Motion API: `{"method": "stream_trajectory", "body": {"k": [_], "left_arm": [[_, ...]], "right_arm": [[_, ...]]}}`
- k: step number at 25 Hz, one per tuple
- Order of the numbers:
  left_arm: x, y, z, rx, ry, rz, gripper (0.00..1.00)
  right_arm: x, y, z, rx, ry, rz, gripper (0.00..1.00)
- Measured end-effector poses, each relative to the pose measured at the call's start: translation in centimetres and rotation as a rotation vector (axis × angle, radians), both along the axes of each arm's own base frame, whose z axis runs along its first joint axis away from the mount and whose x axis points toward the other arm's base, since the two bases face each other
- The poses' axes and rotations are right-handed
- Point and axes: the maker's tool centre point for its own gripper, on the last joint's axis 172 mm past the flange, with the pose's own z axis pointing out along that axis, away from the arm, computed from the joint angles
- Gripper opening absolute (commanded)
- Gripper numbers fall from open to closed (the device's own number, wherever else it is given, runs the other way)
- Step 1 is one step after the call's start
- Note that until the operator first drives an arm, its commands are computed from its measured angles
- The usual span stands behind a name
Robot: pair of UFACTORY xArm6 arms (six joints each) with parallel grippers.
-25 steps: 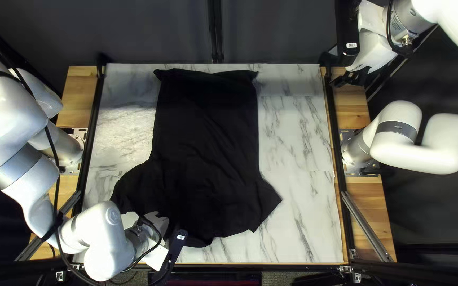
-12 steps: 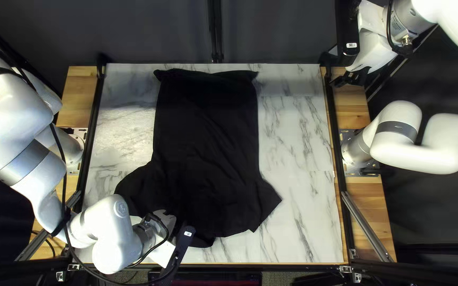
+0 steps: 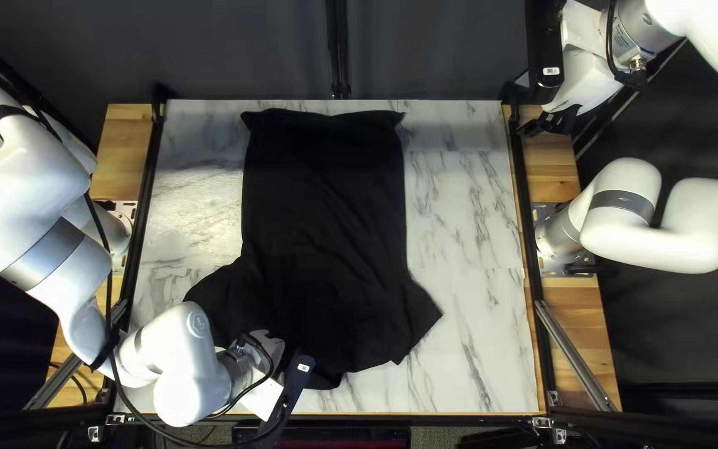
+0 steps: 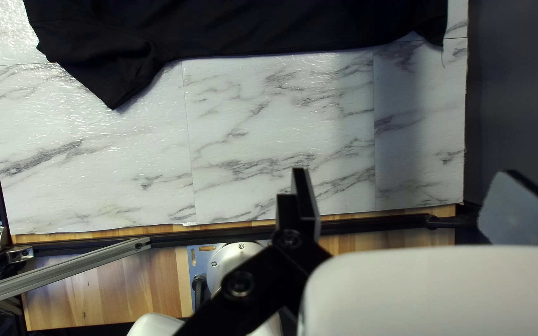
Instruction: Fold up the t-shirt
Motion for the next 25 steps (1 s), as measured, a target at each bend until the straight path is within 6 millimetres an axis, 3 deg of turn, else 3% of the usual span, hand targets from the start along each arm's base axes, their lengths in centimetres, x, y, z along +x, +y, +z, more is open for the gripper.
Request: {"method": "stream_trajectory", "body": {"k": [11,13,15,16,18,25], "left_arm": [[0.7,-1.9,-0.1,0.004,0.013,0.004,0.10],[0.9,-1.9,-0.5,0.003,0.017,0.005,0.27],[0.8,-1.6,-0.9,0.003,0.023,0.008,0.70],[0.6,-1.4,-1.0,0.003,0.026,0.013,0.70],[0.1,-0.8,-1.1,0.003,0.029,0.025,1.00],[-2.8,1.5,0.9,0.031,0.048,0.070,1.00]], "right_arm": [[0.0,0.0,0.0,0.000,0.000,0.000,1.00],[0.0,0.0,0.0,0.000,0.000,0.000,1.00],[0.0,0.0,0.0,0.000,0.000,0.000,1.00],[0.0,0.0,0.0,0.000,0.000,0.000,1.00],[0.0,0.0,0.0,0.000,0.000,0.000,1.00],[0.0,0.0,0.0,0.000,0.000,0.000,1.00]]}}
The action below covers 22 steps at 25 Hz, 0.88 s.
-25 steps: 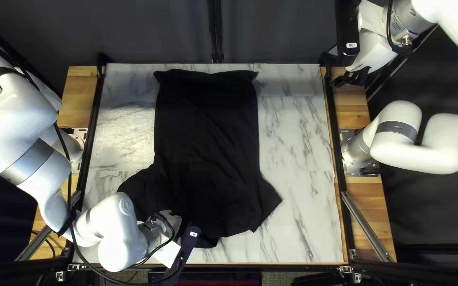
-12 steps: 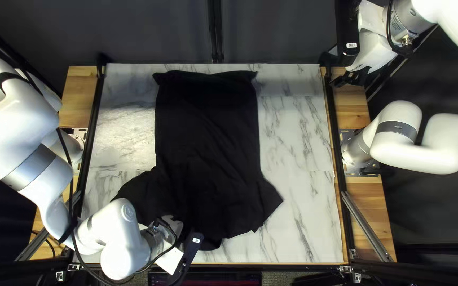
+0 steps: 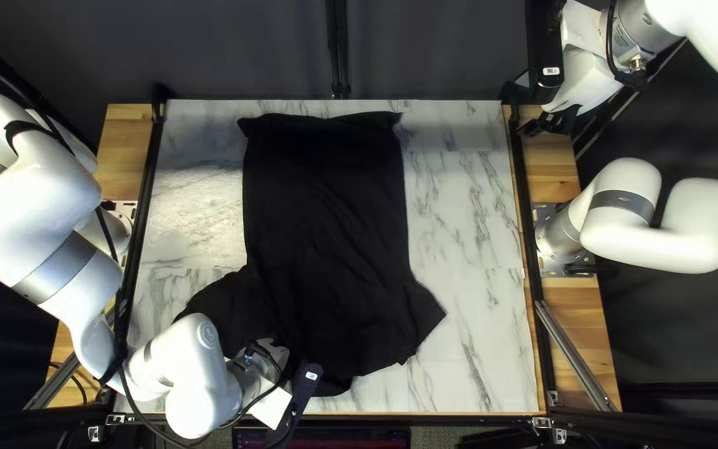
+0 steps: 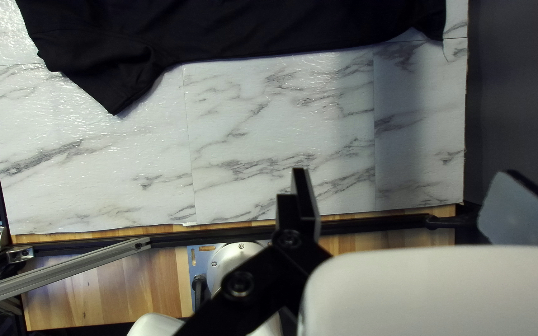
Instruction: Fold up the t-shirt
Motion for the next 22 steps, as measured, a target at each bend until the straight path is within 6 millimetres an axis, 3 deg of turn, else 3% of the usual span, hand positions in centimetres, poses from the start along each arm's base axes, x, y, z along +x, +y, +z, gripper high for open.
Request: {"method": "stream_trajectory", "body": {"k": [4,7,12,18,22], "left_arm": [[-2.1,2.6,2.0,0.033,0.022,0.018,1.00],[-3.2,6.8,3.5,0.055,0.048,0.035,1.00],[-4.1,17.8,5.2,0.078,0.085,0.071,1.00],[-4.4,32.0,5.5,0.065,0.083,0.109,1.00],[-5.1,38.9,6.2,0.034,0.081,0.094,1.00]], "right_arm": [[0.0,0.0,0.0,0.000,0.000,0.000,1.00],[0.0,0.0,0.0,0.000,0.000,0.000,1.00],[0.0,0.0,0.0,0.000,0.000,0.000,1.00],[0.0,0.0,0.0,0.000,0.000,0.000,1.00],[0.0,0.0,0.0,0.000,0.000,0.000,1.00]]}}
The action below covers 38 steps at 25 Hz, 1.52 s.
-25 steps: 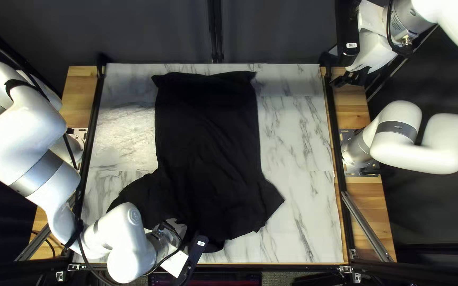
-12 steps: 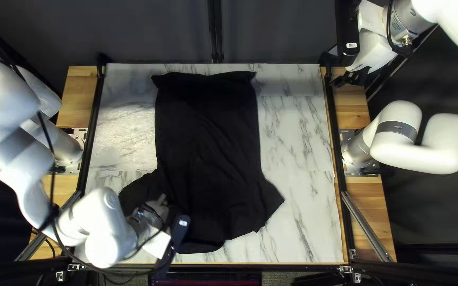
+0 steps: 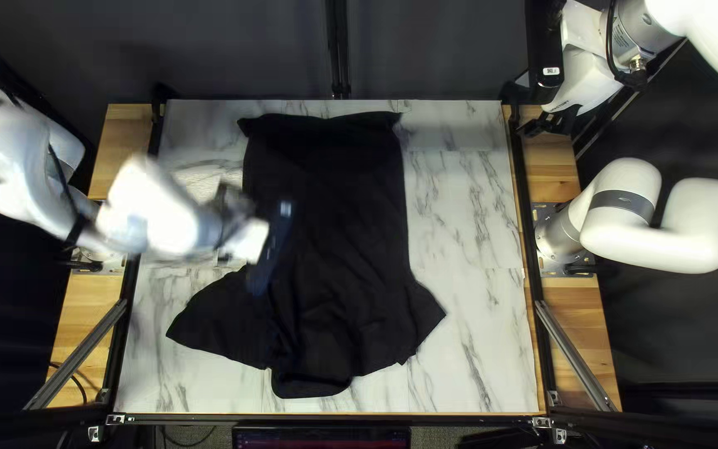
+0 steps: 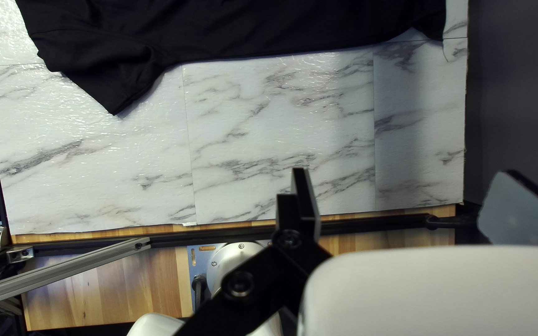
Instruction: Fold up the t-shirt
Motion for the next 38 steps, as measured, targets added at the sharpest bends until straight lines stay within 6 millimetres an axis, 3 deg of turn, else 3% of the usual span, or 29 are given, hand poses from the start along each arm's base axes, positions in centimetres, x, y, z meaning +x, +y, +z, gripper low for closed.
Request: {"method": "stream_trajectory", "body": {"k": [5,8,13,19,22,38], "left_arm": [[-2.3,5.4,3.0,-0.129,-0.006,0.024,1.00],[-4.2,6.7,6.2,-0.216,-0.016,0.069,1.00],[-7.5,6.6,13.7,-0.316,-0.034,0.114,1.00],[-10.2,2.9,21.2,-0.384,-0.076,0.097,1.00],[-10.7,1.6,22.2,-0.399,-0.089,0.086,1.00],[-10.7,1.5,22.3,-0.402,-0.089,0.085,1.00]], "right_arm": [[0.0,0.0,0.0,0.000,0.000,0.000,1.00],[0.0,0.0,0.0,0.000,0.000,0.000,1.00],[0.0,0.0,0.0,0.000,0.000,0.000,1.00],[0.0,0.0,0.0,0.000,0.000,0.000,1.00],[0.0,0.0,0.0,0.000,0.000,0.000,1.00],[0.0,0.0,0.0,0.000,0.000,0.000,1.00]]}}
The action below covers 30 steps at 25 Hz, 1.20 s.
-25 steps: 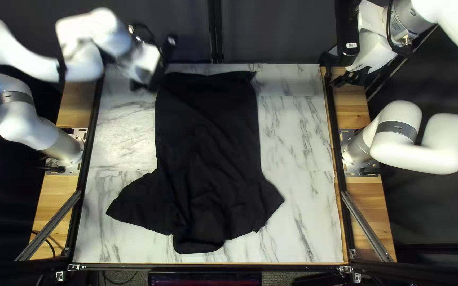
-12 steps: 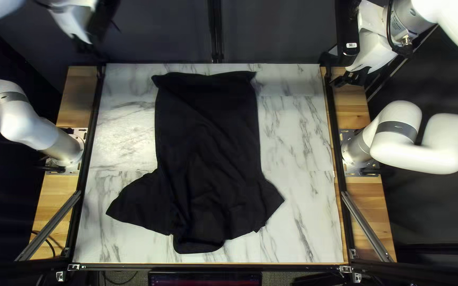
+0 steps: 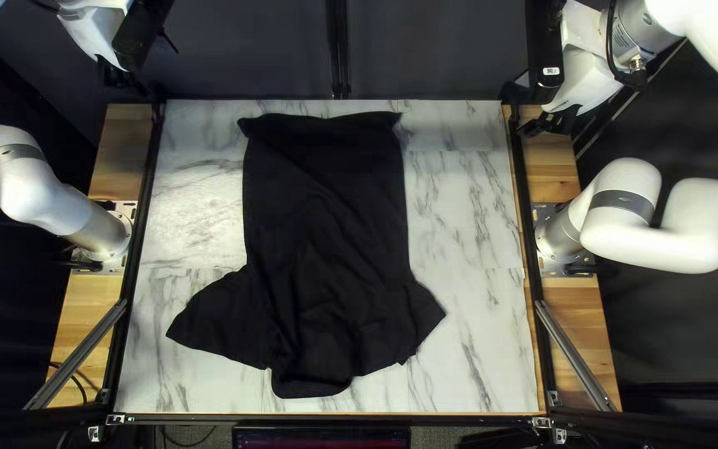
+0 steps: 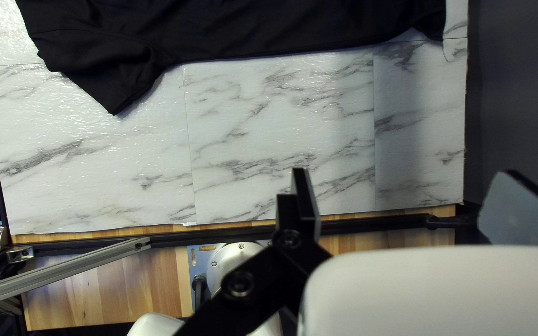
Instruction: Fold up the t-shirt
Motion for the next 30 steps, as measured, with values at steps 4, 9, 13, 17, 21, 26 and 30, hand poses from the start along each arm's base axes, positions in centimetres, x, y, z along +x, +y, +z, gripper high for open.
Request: {"method": "stream_trajectory", "body": {"k": [4,9,13,17,21,26,30], "left_arm": [[0.0,0.0,0.0,0.000,0.000,0.000,1.00],[0.0,0.0,0.0,0.000,0.000,0.000,1.00],[0.0,0.0,0.0,0.000,0.000,0.000,1.00],[0.0,0.0,0.0,0.000,0.000,0.000,1.00],[0.0,0.0,0.0,0.000,0.000,0.000,1.00],[0.0,0.0,0.0,0.000,0.000,0.000,1.00],[0.0,0.0,0.0,0.000,0.000,0.000,1.00]], "right_arm": [[0.0,0.0,0.0,0.000,0.000,0.000,1.00],[0.0,0.0,0.0,0.000,0.000,0.000,1.00],[0.0,0.0,0.0,0.000,0.000,0.000,1.00],[1.1,1.0,-1.6,-0.002,0.028,0.018,1.00],[3.8,4.3,-5.0,-0.003,0.072,0.041,1.00],[7.6,10.9,-11.3,-0.013,0.104,0.026,1.00],[10.3,17.6,-18.0,-0.035,0.135,0.004,1.00]]}}
